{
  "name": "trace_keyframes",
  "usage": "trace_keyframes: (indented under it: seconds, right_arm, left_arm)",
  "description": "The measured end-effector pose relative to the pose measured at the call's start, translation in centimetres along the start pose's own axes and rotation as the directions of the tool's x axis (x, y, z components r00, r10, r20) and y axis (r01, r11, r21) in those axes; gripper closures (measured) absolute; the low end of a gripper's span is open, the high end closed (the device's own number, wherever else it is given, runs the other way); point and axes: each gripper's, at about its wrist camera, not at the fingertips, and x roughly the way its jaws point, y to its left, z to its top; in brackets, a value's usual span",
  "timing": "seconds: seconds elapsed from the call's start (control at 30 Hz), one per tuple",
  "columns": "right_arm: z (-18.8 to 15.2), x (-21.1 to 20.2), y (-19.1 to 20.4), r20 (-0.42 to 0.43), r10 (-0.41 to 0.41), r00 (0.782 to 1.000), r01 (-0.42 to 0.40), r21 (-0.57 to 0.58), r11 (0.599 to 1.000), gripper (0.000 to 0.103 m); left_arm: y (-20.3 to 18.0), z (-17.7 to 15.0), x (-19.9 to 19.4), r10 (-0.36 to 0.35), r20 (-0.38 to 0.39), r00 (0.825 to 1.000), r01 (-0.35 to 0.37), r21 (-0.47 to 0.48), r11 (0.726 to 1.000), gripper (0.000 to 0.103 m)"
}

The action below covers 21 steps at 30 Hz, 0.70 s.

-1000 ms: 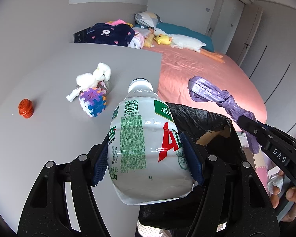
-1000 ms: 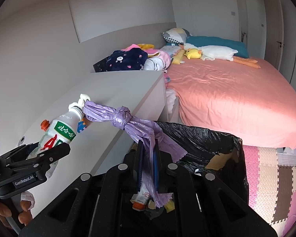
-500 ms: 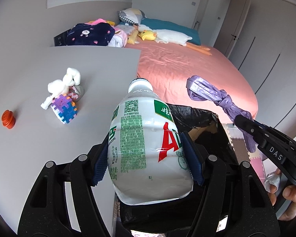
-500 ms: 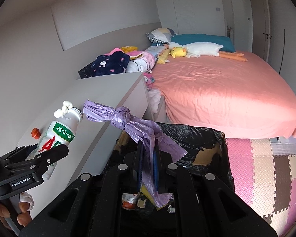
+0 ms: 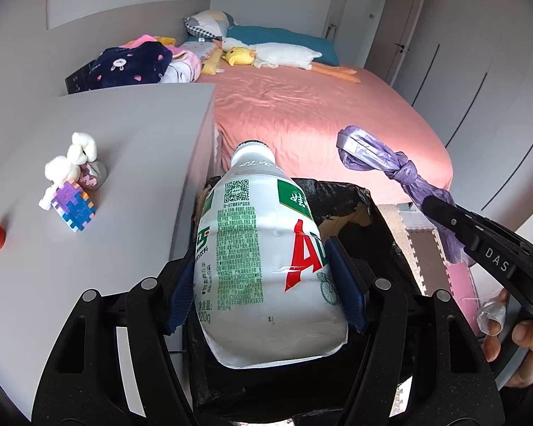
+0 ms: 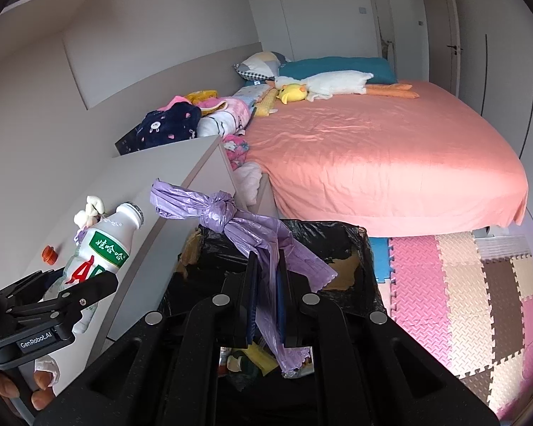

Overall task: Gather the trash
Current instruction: 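Carry the bottle and purple bag over the trash bin with both tools, then open the left tool over the bin while the right tool releases the bag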

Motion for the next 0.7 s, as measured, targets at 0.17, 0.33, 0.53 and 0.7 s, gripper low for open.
trace_keyframes:
  seconds: [0.17, 0.33, 0.53, 0.7]
  right_arm:
    - [-0.5, 0.2, -1.2, -0.014, -0.016, 1.0, 0.017, 0.022, 1.0, 0.093]
    - [-0.6, 0.6, -1.8, -0.022, -0.024, 0.999, 0.025, 0.038, 0.999, 0.093]
    - [-0.8, 1.2, -2.4, -0.033, -0.026, 0.999, 0.027, 0.05, 0.998, 0.093]
    - [-0.6, 1.8, -2.6, -0.047, -0.031, 0.998, 0.033, 0.053, 0.998, 0.093]
  left_arm:
    - [-1.6, 0.0, 0.9, -0.017, -0.018, 1.0, 0.018, 0.034, 0.999, 0.037]
    - [-2.5, -0.1, 1.6, -0.024, -0.035, 0.999, 0.026, 0.056, 0.998, 0.037]
    - [-2.9, -0.1, 2.1, -0.02, -0.052, 0.998, 0.023, 0.068, 0.997, 0.037]
    - [-2.9, -0.1, 2.5, -0.017, -0.062, 0.998, 0.021, 0.065, 0.998, 0.036]
